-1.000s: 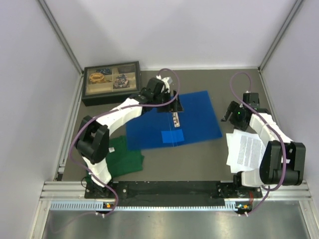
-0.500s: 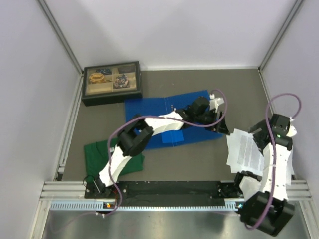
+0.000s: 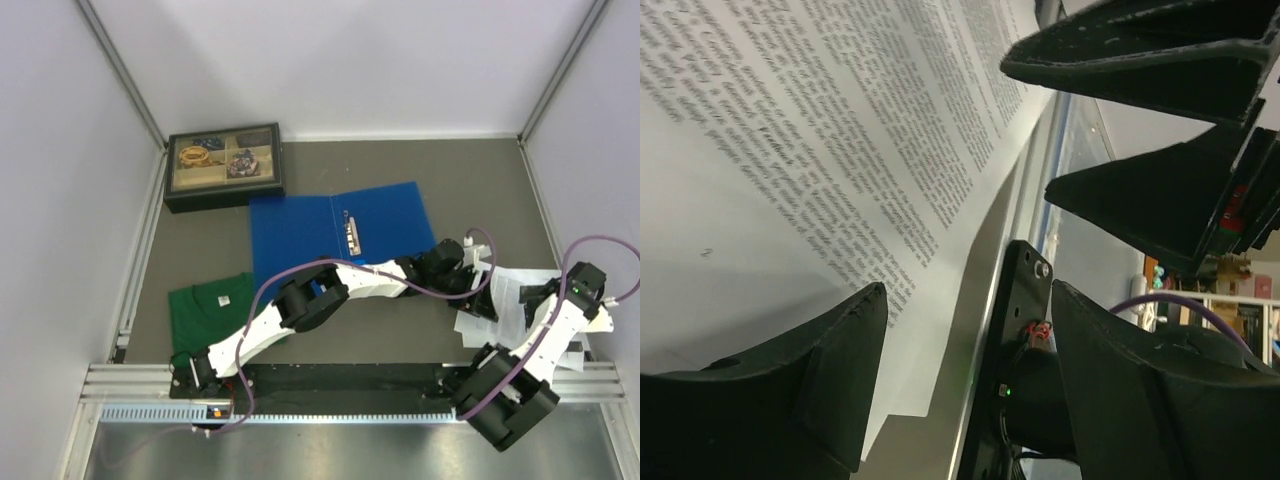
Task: Put the files into the folder
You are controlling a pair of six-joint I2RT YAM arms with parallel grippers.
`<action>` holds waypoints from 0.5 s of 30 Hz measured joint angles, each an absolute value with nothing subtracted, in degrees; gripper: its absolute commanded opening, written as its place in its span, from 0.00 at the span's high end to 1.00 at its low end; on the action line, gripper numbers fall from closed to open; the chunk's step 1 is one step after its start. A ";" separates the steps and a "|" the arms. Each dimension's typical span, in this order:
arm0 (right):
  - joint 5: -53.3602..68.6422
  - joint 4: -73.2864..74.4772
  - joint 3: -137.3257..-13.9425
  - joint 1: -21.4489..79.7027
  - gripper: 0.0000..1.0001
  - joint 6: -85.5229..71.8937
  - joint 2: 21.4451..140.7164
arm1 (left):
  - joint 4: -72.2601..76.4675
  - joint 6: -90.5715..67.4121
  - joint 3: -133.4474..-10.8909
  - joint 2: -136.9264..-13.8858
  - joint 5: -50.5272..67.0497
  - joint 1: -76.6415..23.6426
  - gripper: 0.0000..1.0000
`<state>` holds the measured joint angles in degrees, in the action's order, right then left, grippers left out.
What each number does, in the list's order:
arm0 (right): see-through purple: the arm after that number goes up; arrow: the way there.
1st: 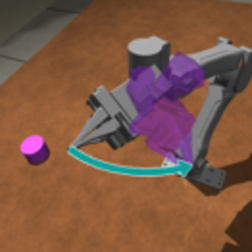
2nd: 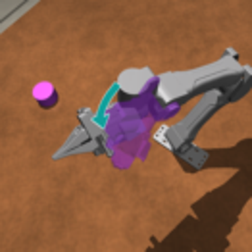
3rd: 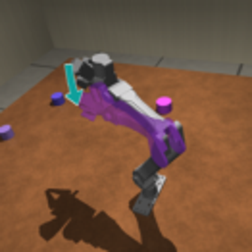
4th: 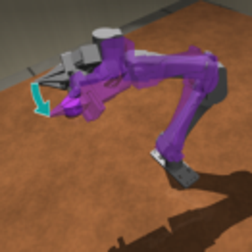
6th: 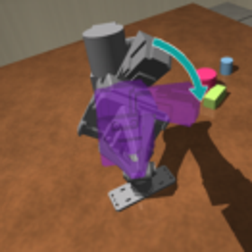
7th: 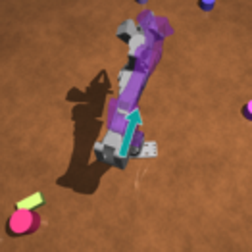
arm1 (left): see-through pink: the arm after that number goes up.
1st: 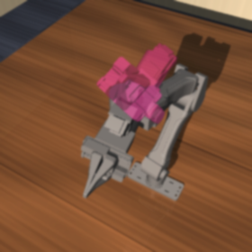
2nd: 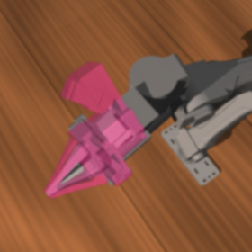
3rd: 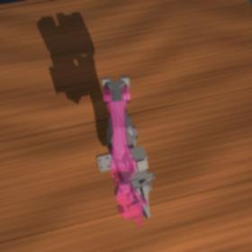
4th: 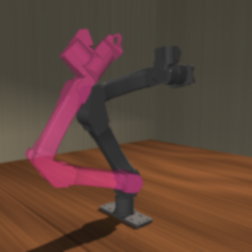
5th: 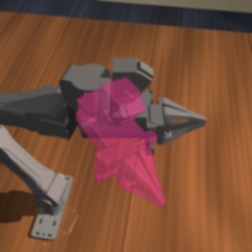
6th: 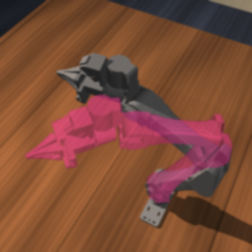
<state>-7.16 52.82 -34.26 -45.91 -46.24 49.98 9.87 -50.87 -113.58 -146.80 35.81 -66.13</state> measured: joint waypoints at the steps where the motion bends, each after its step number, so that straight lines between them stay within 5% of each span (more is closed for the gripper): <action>1: -7.05 52.42 -34.26 -46.54 0.01 -46.06 50.65 | 9.50 -50.94 -113.58 -146.82 35.33 -66.17 0.29; 15: -6.98 44.64 -29.47 -47.81 0.01 -46.83 58.00 | 8.01 -52.84 -114.78 -148.57 33.19 -63.40 0.30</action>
<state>-6.98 44.64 -29.47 -47.81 -46.83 58.00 8.01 -52.84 -114.78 -148.57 33.19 -63.40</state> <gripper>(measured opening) 0.987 0.690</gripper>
